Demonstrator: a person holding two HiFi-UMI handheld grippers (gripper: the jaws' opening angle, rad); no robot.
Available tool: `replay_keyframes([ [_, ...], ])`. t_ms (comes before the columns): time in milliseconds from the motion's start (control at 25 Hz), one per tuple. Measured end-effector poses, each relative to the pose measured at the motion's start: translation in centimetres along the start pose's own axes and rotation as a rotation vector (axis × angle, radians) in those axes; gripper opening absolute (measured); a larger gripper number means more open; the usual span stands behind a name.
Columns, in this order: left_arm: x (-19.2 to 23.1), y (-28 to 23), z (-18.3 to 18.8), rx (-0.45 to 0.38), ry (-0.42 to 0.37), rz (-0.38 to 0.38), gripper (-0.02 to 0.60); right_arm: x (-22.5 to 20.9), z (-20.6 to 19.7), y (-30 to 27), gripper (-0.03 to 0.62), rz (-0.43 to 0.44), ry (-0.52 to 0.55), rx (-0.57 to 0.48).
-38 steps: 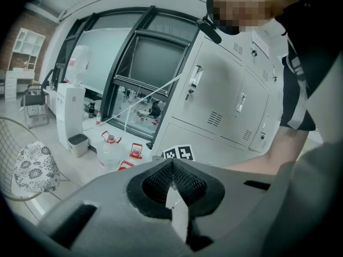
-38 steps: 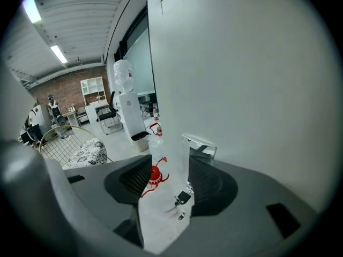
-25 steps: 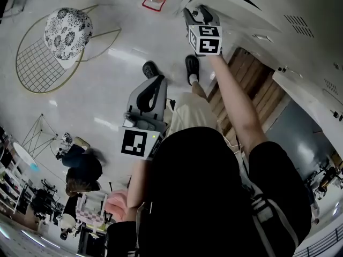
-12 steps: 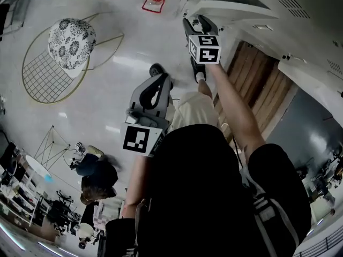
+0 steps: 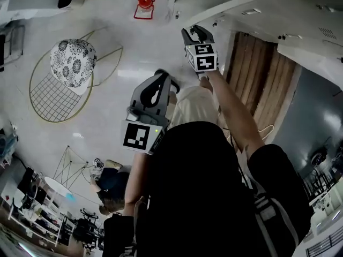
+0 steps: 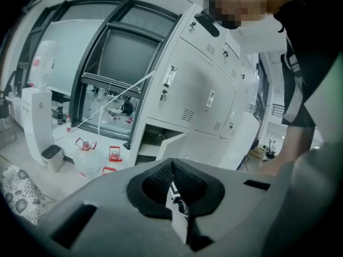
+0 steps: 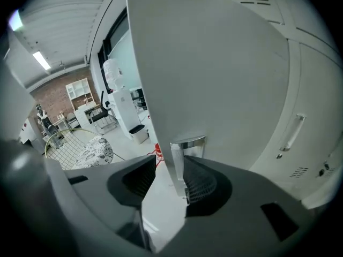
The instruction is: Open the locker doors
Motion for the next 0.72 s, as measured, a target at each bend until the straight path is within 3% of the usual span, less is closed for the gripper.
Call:
replay_keyframes([
  [160, -0.7, 0.3, 0.0, 0.019, -0.015, -0.051, 0.018, -0.5, -0.7, 1.4, 0.132, -0.032, -0.016, -0.014],
  [400, -1.5, 0.7, 0.1, -0.035, -0.062, -0.12, 0.018, -1.0, -1.8, 2.9, 0.115, -0.077, -0.023, -0.041],
  [560, -2.2, 1.8, -0.6, 0.037, -0.058, -0.153, 0.018, -1.3, -2.6, 4.2, 0.115, -0.125, -0.03, -0.052],
  [720, -2.6, 2.7, -0.8, 0.037, -0.076, -0.19, 0.018, -1.7, -3.8, 5.5, 0.103, -0.175, -0.021, -0.063],
])
Point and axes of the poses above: the fingertips, and each gripper's own axes: y backward along the fingers, x to its left, z out of its top, the point moved 6 cm from there along y, backward along the fingers, and after that the axes turned 13 degrees about -y, right-handed, at the moved point
